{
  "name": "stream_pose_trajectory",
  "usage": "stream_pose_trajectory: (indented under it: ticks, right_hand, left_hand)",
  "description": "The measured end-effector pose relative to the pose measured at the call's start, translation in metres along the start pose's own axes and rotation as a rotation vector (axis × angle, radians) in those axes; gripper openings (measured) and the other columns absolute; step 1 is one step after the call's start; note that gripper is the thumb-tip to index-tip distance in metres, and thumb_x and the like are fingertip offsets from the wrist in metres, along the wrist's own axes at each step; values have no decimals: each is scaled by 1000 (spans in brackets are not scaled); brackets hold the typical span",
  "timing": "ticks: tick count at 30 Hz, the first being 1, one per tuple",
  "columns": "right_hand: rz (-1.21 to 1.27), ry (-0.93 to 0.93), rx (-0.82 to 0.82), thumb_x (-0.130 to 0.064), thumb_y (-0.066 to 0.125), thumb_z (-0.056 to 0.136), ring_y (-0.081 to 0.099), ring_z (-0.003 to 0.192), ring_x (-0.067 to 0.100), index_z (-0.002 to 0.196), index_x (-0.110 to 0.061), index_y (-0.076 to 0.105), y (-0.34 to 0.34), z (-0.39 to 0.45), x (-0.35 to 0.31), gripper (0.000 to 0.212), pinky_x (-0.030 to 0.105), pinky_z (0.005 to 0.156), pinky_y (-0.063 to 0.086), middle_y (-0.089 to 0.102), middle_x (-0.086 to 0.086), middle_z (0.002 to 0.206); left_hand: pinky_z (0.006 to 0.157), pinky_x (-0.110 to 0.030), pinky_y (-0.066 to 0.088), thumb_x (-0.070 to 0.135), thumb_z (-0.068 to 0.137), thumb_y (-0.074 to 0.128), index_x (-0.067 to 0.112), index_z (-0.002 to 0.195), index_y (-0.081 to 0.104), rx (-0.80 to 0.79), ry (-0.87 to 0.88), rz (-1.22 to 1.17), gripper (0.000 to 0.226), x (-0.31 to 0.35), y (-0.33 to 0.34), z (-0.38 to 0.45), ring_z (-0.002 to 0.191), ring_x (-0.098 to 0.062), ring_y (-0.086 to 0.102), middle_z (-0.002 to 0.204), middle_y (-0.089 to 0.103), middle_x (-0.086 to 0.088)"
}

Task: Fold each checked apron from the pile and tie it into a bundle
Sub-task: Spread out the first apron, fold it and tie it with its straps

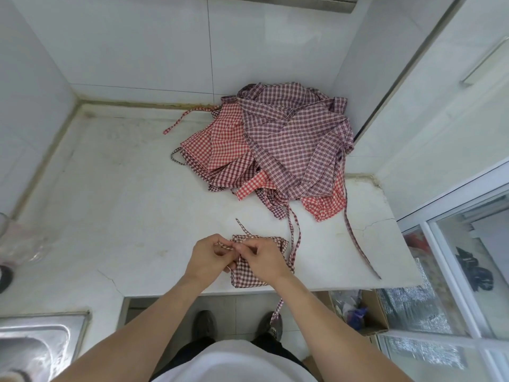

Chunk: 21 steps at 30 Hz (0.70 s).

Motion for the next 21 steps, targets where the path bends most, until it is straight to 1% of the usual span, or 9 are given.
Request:
stream_pose_trajectory:
  ticks: [2,4,7,10,12,13,16,19,21]
  right_hand:
    - [-9,8,32,-26,61,98,45,52,4,66,-29,64,-1,1,-2,33,21,54,36,55,-14,54]
    - [-9,14,52,-24,60,99,48,53,2,70,-22,68,-2,3,-6,30,18,55,37,57,-14,56]
    - [1,24,95,-25,60,98,51,56,1,79,-11,73,-10,5,-12,27,16,56,40,62,-10,62]
    - [-30,31,98,-25,61,98,53,56,-1,78,-12,72,-21,7,-15,26,14,56,40,62,-9,61]
    - [-15,70,106,-26,61,97,54,56,5,79,-10,73,-28,9,-16,27,26,60,46,65,0,61]
    - [-1,99,105,-26,61,97,56,54,7,78,-10,73,-31,10,-16,28,27,59,47,65,1,58]
    - [58,187,82,-23,59,99,57,43,3,79,-8,71,-36,9,-17,28,19,50,43,59,-5,46]
    - [116,251,110,-23,58,99,58,42,8,81,2,66,-37,9,-15,33,25,51,43,63,6,53]
    - [123,275,118,-23,57,98,57,39,7,83,8,64,-38,10,-14,35,25,49,42,65,17,60]
  left_hand:
    - [52,-27,55,10,85,77,8,89,67,36,41,54,11,4,3,-2,57,-23,69,64,72,-7]
    - [51,-28,54,11,86,76,9,86,64,86,80,67,13,5,6,-3,58,-22,69,66,72,-5]
    - [55,-36,56,10,86,76,12,76,60,126,181,148,19,10,10,-1,57,-20,68,63,69,0]
    - [57,-39,53,10,86,75,18,69,55,56,252,239,28,19,10,5,57,-22,63,61,64,3]
    - [62,-37,52,13,85,76,20,69,53,-27,275,305,30,23,9,9,62,-21,63,66,64,3]
    - [62,-33,51,14,85,77,22,69,52,-71,282,332,31,25,10,11,63,-17,61,67,64,3]
    - [59,-23,43,15,82,80,19,68,53,-108,306,405,31,29,14,15,60,-10,53,67,62,0]
    - [59,-27,41,3,79,76,12,71,58,-62,404,570,23,33,16,19,61,-15,51,67,59,3]
    - [58,-26,40,-12,68,73,7,71,61,10,513,717,22,35,18,19,61,-18,52,67,58,1]
Point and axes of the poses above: each hand's wrist, its own z-axis towards the middle knuckle, its own y-axis out of the palm, x = y × z, the point moved 1 cm from there along z, towards the middle knuckle
